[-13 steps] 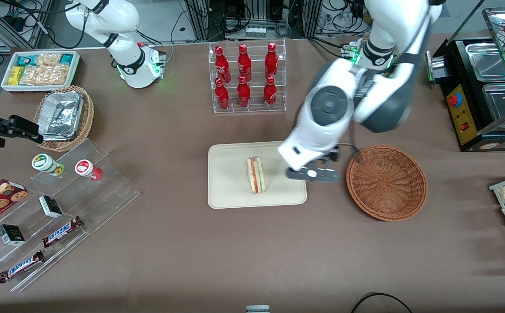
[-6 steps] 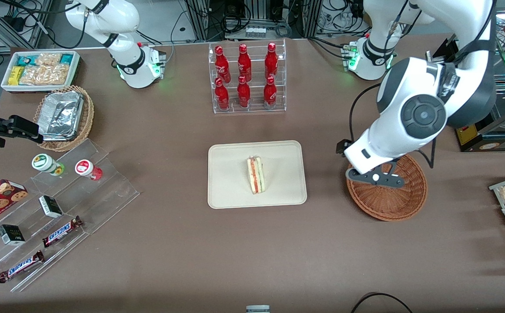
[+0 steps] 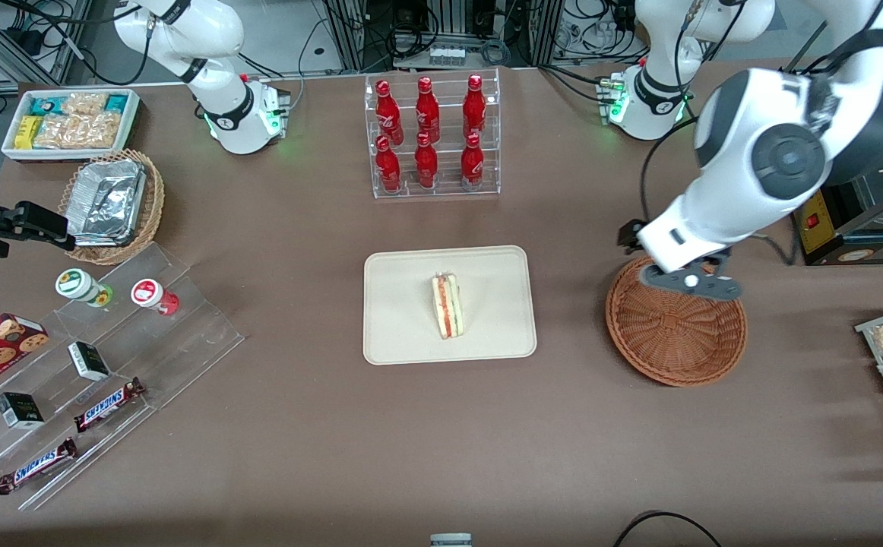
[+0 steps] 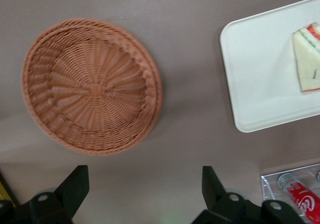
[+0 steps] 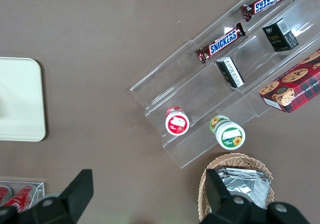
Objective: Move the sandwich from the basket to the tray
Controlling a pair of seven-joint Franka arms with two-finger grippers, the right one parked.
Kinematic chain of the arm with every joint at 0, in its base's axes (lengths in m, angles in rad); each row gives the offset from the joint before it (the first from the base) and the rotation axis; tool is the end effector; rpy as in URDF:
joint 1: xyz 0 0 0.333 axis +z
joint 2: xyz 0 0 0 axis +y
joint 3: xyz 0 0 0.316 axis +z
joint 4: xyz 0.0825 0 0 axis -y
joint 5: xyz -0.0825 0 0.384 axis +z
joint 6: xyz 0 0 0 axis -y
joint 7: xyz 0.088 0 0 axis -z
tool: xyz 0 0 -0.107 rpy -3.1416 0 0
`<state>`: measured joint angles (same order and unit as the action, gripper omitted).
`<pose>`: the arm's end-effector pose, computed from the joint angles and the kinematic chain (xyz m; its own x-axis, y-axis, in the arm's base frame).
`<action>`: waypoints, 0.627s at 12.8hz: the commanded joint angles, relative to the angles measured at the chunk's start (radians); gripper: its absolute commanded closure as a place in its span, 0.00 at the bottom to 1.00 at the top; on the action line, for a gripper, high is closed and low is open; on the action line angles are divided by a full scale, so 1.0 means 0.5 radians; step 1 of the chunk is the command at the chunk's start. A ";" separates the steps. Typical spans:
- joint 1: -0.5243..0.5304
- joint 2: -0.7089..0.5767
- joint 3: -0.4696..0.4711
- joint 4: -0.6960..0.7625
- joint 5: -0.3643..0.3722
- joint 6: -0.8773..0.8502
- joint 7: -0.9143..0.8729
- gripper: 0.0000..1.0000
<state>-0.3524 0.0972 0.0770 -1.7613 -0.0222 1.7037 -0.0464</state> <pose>0.5522 -0.1597 0.4905 0.9632 -0.2201 -0.1544 -0.2218 -0.9751 0.0067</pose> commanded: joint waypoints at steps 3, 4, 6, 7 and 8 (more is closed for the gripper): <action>-0.007 -0.200 0.128 -0.134 0.081 -0.029 0.068 0.00; -0.004 -0.204 0.125 -0.134 0.090 -0.027 0.059 0.00; -0.001 -0.201 0.128 -0.122 0.090 -0.036 0.059 0.00; 0.002 -0.204 0.122 -0.119 0.090 -0.057 0.059 0.00; 0.005 -0.207 0.113 -0.101 0.090 -0.088 0.059 0.00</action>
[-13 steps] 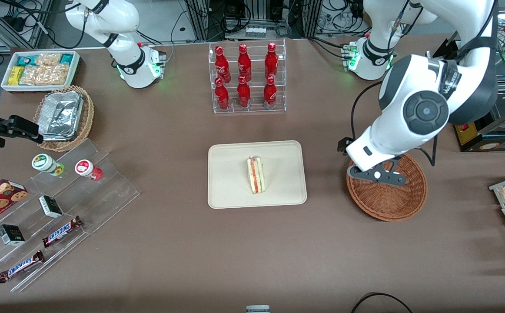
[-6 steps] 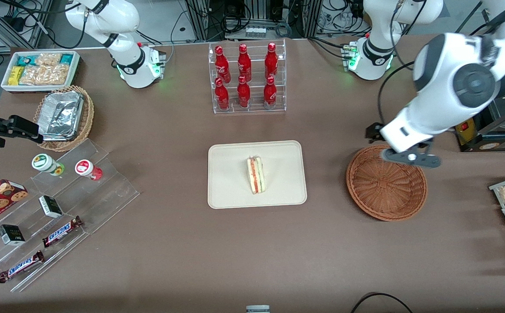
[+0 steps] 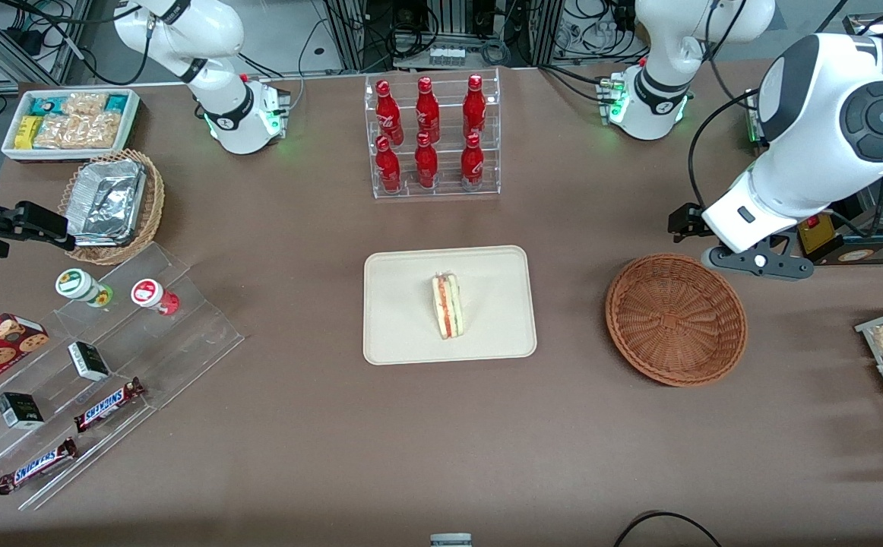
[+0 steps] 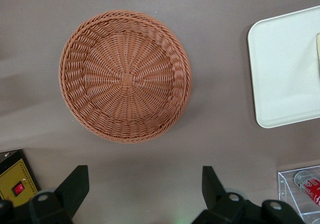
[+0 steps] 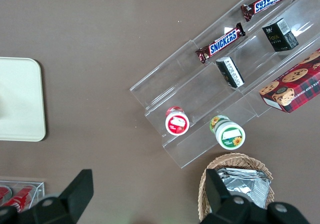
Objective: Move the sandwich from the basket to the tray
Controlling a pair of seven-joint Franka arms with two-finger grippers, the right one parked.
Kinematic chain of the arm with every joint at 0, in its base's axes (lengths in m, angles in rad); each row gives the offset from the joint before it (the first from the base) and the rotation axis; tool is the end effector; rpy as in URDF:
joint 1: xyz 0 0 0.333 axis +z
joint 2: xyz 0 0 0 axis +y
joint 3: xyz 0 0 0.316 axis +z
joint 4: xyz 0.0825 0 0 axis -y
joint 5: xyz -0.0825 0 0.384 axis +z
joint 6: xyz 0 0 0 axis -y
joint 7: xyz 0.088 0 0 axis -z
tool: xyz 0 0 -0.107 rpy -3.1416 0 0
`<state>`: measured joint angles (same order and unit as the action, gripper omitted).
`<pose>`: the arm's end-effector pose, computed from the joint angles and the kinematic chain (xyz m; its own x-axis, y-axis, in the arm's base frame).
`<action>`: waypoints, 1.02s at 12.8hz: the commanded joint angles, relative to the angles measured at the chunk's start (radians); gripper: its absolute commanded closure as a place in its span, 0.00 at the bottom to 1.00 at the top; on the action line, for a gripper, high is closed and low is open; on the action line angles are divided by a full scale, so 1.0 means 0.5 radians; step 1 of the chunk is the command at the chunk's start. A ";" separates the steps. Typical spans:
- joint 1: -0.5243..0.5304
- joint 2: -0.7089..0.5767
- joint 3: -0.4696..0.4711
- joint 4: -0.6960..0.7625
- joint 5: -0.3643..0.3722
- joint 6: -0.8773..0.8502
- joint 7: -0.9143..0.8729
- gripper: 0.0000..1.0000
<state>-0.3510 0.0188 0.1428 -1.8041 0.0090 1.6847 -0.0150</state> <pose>0.5414 -0.1140 0.5135 0.9720 -0.1907 -0.1374 -0.1943 -0.9808 -0.0134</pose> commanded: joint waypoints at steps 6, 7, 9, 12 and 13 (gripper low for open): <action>0.502 -0.056 -0.417 0.031 0.019 -0.093 0.015 0.00; 0.630 -0.056 -0.524 0.031 0.019 -0.114 0.015 0.00; 0.781 -0.062 -0.660 0.080 0.019 -0.184 0.015 0.00; 0.812 -0.047 -0.648 0.214 -0.003 -0.344 0.015 0.00; 0.809 -0.047 -0.642 0.251 -0.003 -0.393 0.015 0.00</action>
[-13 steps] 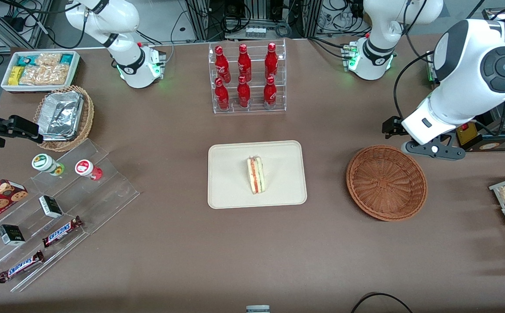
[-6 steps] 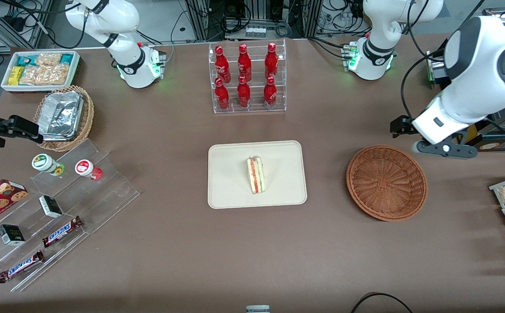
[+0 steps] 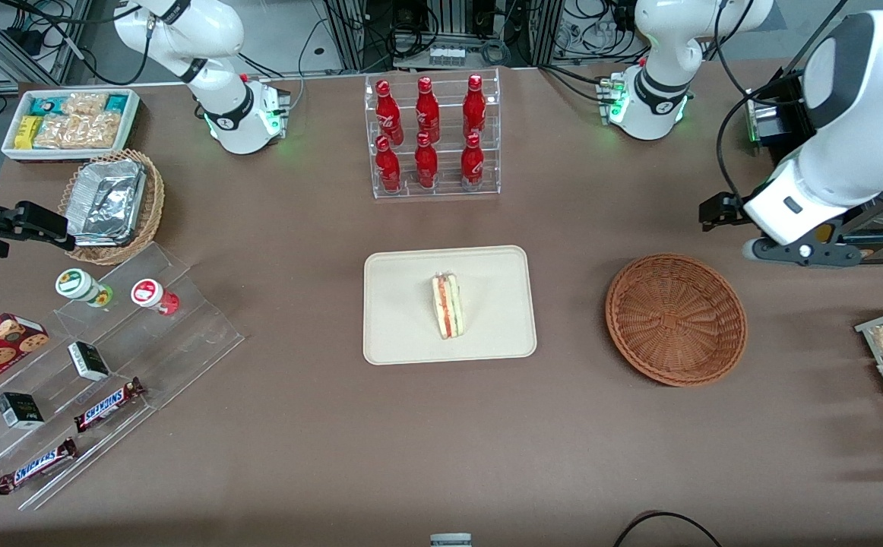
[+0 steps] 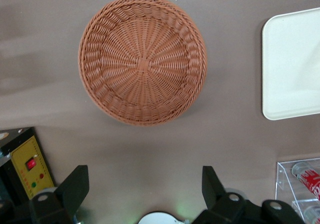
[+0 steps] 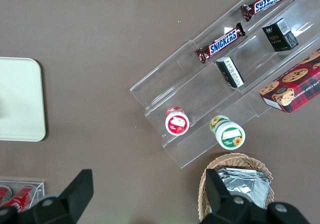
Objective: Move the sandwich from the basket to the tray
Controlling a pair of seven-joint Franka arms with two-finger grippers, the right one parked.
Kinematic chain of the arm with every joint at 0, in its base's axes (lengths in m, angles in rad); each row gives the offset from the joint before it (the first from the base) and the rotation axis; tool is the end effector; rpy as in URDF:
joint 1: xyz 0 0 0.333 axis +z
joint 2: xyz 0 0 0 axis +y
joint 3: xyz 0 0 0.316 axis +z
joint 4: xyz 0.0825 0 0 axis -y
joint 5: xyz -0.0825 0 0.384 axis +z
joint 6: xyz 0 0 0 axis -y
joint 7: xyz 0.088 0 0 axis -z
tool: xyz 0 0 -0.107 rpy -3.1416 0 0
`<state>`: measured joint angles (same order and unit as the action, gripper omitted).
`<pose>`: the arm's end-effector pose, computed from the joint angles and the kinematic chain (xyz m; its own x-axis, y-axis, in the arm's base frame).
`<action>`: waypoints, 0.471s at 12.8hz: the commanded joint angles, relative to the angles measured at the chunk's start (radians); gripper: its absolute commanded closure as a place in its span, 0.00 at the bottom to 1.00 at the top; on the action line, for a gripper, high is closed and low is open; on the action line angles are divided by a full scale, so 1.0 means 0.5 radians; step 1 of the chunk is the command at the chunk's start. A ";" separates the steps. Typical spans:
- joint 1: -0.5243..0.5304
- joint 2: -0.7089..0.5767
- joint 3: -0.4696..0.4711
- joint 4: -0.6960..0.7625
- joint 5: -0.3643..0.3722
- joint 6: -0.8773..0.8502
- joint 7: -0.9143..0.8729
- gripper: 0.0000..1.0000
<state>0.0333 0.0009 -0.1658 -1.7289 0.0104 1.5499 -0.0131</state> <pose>0.5378 -0.0705 0.5486 0.9769 -0.1168 -0.1788 -0.1209 -0.9926 -0.0125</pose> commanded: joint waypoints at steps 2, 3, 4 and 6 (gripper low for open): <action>0.001 -0.020 0.067 0.132 -0.012 -0.200 0.014 0.00; -0.011 -0.026 0.095 0.147 -0.012 -0.231 0.053 0.00; -0.011 -0.026 0.095 0.196 -0.012 -0.295 0.093 0.00; -0.005 -0.020 0.095 0.291 -0.012 -0.399 0.097 0.00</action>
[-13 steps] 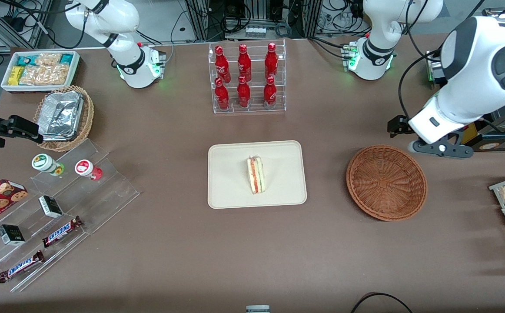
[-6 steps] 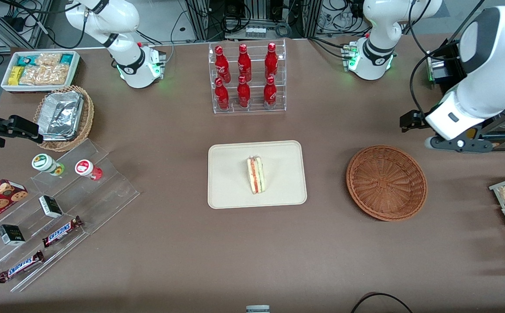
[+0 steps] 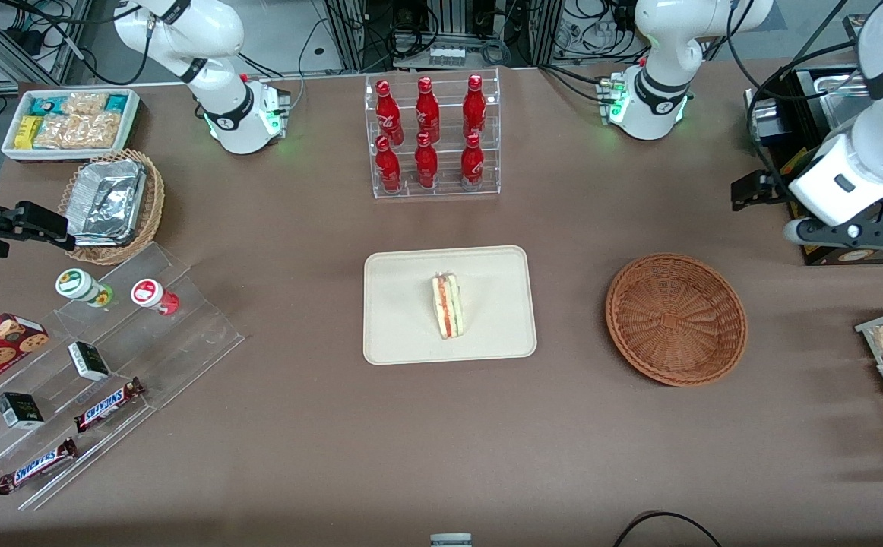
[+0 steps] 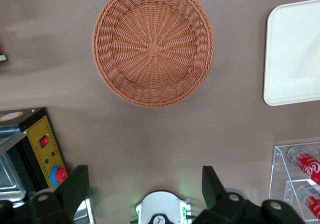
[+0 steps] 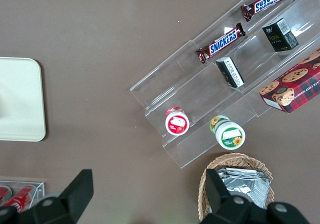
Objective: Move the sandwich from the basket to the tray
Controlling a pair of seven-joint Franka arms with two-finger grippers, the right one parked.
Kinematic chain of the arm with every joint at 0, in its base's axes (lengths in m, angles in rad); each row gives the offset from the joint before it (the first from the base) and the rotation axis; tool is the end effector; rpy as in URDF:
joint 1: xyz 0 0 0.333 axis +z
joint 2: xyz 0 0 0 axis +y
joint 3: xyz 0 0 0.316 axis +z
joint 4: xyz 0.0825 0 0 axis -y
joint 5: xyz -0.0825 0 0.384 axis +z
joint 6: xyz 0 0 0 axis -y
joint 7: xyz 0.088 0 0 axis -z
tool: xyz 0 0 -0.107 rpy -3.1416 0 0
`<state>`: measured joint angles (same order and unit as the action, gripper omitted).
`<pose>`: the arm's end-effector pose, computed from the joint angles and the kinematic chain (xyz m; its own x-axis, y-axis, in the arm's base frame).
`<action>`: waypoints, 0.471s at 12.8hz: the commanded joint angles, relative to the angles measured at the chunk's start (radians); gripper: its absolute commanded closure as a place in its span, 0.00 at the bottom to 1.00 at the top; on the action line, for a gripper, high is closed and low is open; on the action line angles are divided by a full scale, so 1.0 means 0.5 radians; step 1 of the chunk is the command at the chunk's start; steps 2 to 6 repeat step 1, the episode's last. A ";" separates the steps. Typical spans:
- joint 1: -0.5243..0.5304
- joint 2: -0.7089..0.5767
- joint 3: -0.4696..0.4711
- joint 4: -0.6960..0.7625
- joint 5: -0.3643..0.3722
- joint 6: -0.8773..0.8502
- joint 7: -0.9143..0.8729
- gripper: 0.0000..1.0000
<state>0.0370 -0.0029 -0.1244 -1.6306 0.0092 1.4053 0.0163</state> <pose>0.5299 -0.0454 0.5860 0.9702 -0.0998 -0.2207 -0.1036 -0.9946 -0.0059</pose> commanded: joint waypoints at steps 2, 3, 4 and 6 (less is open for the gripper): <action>-0.010 -0.016 0.013 0.104 -0.009 -0.141 0.041 0.00; -0.010 -0.016 0.013 0.104 -0.009 -0.141 0.041 0.00; -0.010 -0.016 0.013 0.104 -0.009 -0.141 0.041 0.00; -0.010 -0.016 0.013 0.104 -0.009 -0.141 0.041 0.00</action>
